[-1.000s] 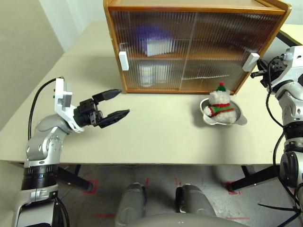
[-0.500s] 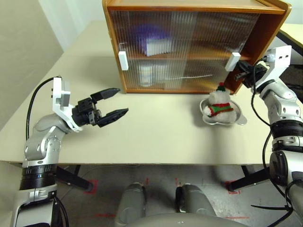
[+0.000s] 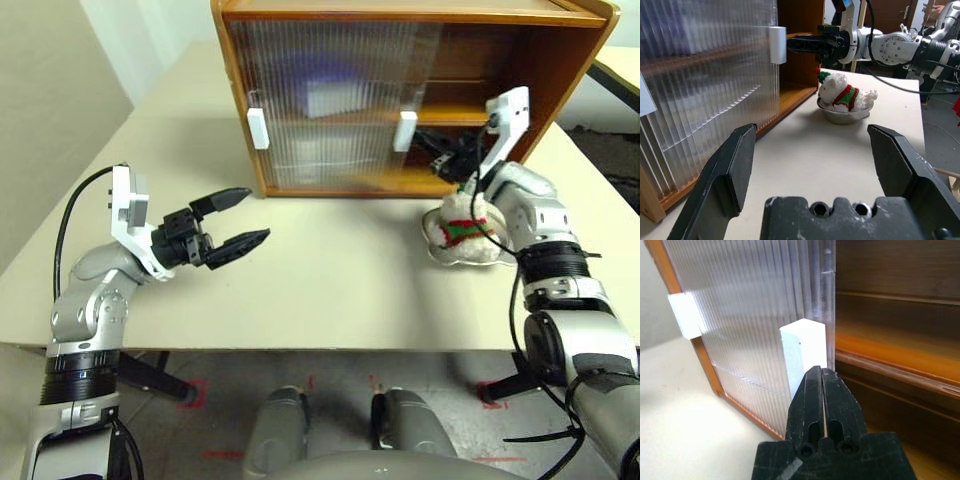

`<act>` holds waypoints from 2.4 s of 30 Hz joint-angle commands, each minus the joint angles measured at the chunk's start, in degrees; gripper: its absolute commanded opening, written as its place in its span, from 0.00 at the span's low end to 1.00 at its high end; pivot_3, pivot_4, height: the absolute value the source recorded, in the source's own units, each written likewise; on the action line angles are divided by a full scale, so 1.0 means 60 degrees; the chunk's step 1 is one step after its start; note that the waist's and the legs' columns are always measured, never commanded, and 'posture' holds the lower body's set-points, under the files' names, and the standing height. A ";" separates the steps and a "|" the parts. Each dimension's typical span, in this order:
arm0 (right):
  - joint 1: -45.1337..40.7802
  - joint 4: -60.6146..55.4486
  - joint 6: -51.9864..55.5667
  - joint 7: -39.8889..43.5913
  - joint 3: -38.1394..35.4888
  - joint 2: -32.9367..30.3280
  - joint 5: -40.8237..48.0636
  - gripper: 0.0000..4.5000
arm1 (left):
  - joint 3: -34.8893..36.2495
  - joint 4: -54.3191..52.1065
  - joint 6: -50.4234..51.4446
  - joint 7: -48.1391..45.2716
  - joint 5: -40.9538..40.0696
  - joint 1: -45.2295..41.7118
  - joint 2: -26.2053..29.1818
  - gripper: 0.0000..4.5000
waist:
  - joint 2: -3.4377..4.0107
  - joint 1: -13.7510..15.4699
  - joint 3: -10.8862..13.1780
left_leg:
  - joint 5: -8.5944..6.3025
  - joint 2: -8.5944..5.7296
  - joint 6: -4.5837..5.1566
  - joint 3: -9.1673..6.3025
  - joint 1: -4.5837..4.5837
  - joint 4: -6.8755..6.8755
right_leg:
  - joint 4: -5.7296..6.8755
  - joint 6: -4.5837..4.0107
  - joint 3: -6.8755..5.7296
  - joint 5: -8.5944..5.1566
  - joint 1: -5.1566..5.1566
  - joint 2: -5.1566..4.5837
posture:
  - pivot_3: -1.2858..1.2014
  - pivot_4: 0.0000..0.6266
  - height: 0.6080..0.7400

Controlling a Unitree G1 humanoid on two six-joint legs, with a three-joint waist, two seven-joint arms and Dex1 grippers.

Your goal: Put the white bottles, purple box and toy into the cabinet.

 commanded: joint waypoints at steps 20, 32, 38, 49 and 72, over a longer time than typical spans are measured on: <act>0.2643 -0.5234 0.4777 0.0481 -0.0372 -0.3736 0.0790 0.99 | -0.0127 0.0316 -0.0132 -0.0238 -0.0131 -0.0156 0.0125 1.00 | 0.0011 0.0246 0.0008 | -0.0004 0.0003 -0.0007 0.0011 -0.0015 -0.0026 | 0.0002 -0.0075 0.0028 -0.0072 -0.0042 0.0048 | 0.56 0.02 1.00; 0.3940 -0.7550 0.7929 -0.0054 -0.0266 -0.4481 0.1576 0.99 | -0.0257 0.0730 -0.0234 -0.0555 -0.0012 -0.0499 0.0223 1.00 | -0.0019 0.0236 -0.0001 | -0.0004 -0.0007 -0.0007 0.0009 -0.0012 -0.0001 | 0.0001 -0.0068 0.0025 -0.0068 -0.0034 0.0037 | 0.56 0.02 1.00; 0.4083 -0.7258 0.7851 -0.0702 -0.0019 -0.4329 0.1168 0.99 | -0.0255 0.0638 -0.0195 -0.0620 -0.0029 -0.0364 0.0308 1.00 | -0.0036 0.0239 0.0005 | -0.0004 -0.0008 -0.0007 0.0010 -0.0016 -0.0004 | -0.0007 -0.0068 0.0024 -0.0069 -0.0032 0.0038 | 0.56 0.02 1.00; 0.4086 -0.6824 0.8311 -0.1099 0.0398 -0.4128 0.0933 0.95 | -0.0167 0.0574 -0.0236 -0.0492 -0.0070 -0.0348 0.0354 1.00 | -0.0044 0.0249 0.0002 | -0.0004 -0.0010 -0.0007 0.0010 -0.0018 -0.0003 | -0.0007 -0.0066 0.0024 -0.0070 -0.0030 0.0038 | 0.57 0.02 1.00; 0.1871 -0.6086 0.9072 -0.0677 -0.0843 -0.4226 0.2267 0.00 | -0.0165 0.0457 -0.0084 -0.0316 -0.0195 -0.0339 0.0322 1.00 | -0.0071 0.0256 -0.0017 | -0.0004 -0.0008 -0.0007 0.0013 -0.0017 -0.0001 | -0.0003 -0.0059 0.0026 -0.0063 -0.0031 0.0044 | 0.57 0.00 1.00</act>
